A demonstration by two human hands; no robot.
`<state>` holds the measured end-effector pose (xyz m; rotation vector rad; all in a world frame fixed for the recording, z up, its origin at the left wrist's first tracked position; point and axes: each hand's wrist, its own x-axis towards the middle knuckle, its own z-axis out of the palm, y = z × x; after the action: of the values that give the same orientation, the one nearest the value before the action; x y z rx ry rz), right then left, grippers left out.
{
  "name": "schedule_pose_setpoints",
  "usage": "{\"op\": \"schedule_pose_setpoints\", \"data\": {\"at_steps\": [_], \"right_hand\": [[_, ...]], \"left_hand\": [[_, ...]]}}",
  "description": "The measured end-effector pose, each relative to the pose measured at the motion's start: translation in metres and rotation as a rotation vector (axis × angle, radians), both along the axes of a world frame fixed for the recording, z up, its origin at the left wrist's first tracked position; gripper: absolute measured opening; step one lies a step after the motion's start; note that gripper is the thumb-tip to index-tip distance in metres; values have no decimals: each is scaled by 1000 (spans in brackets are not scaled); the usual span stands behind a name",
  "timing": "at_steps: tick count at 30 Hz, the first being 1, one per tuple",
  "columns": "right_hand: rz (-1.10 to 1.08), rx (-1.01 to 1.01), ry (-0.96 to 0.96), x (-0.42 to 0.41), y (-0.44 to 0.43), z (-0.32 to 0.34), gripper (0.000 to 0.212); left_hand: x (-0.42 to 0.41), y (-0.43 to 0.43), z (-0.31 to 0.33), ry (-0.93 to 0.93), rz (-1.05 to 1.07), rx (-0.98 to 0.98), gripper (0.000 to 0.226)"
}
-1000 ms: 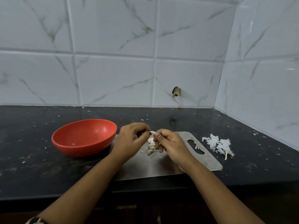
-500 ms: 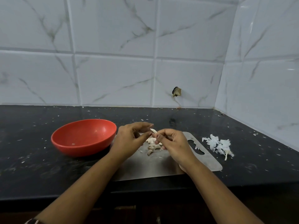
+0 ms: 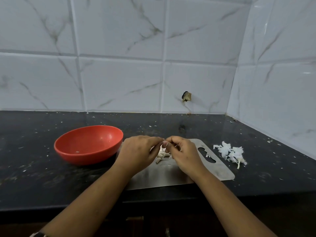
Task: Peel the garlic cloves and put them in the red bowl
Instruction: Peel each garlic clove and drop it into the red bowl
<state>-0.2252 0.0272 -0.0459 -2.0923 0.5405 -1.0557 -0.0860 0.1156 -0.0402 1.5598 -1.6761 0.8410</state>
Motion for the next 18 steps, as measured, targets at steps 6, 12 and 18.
{"op": "schedule_pose_setpoints", "data": {"at_steps": [6, 12, 18], "right_hand": [[1, -39, 5, 0, -1, -3, 21], [2, -92, 0, 1, -2, -4, 18], [-5, -51, -118, -1, -5, -2, 15]], "left_hand": [[2, -5, -5, -51, 14, 23, 29], [0, -5, -3, 154, -79, 67, 26], [6, -4, 3, 716, -373, 174, 10]]}}
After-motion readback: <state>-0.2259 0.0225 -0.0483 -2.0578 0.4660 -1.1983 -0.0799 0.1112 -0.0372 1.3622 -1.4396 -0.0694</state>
